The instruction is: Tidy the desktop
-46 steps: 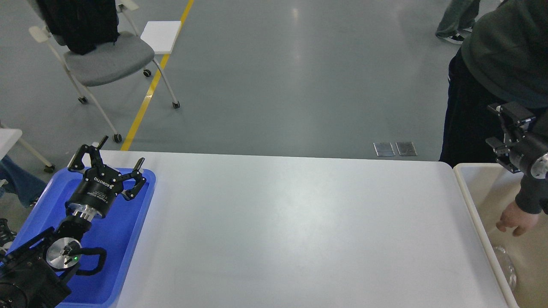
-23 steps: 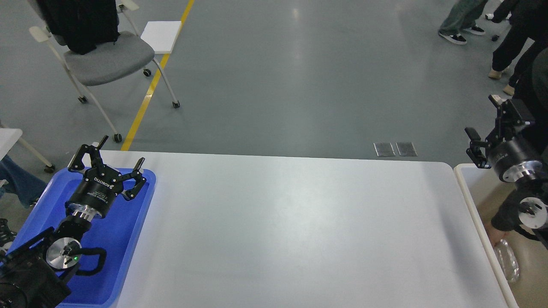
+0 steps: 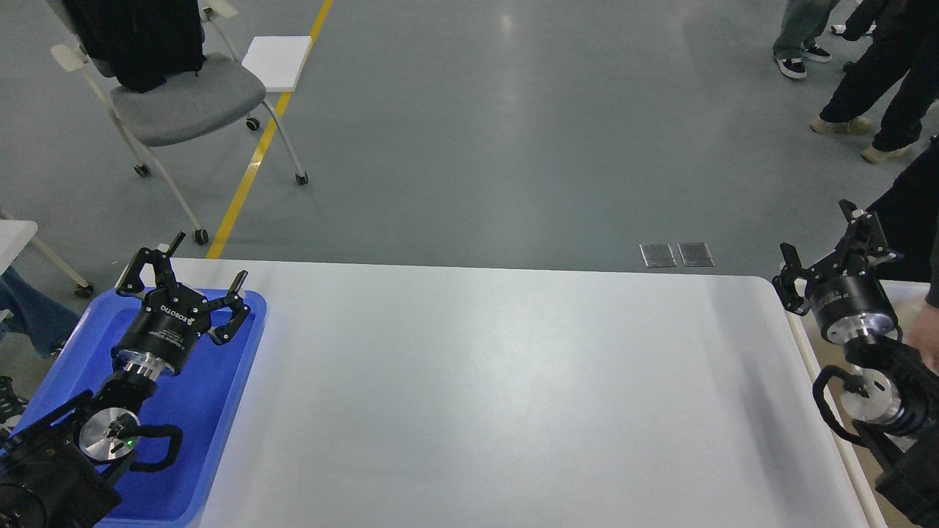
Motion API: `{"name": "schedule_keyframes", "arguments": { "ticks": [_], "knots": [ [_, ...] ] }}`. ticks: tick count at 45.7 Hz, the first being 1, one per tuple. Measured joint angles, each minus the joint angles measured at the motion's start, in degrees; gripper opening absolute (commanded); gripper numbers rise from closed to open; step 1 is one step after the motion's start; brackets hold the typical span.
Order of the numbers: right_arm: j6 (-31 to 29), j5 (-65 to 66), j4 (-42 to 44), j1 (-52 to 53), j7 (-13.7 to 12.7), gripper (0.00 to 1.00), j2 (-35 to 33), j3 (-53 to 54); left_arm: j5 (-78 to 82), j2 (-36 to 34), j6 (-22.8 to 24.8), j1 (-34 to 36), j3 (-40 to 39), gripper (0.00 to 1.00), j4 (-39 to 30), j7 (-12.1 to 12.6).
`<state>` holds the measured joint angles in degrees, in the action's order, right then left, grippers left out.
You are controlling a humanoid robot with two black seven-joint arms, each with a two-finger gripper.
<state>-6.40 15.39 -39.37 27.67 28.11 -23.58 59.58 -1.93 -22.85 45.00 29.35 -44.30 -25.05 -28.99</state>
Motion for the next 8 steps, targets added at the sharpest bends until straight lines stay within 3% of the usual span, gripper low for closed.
{"name": "schedule_keyframes", "arguments": {
  "ticks": [8],
  "knots": [
    [-0.21,0.0,-0.06,-1.22,0.08,1.0,0.64,1.77,0.0,0.0,0.0,0.0,0.0,0.99,0.0,0.0]
  ]
}}
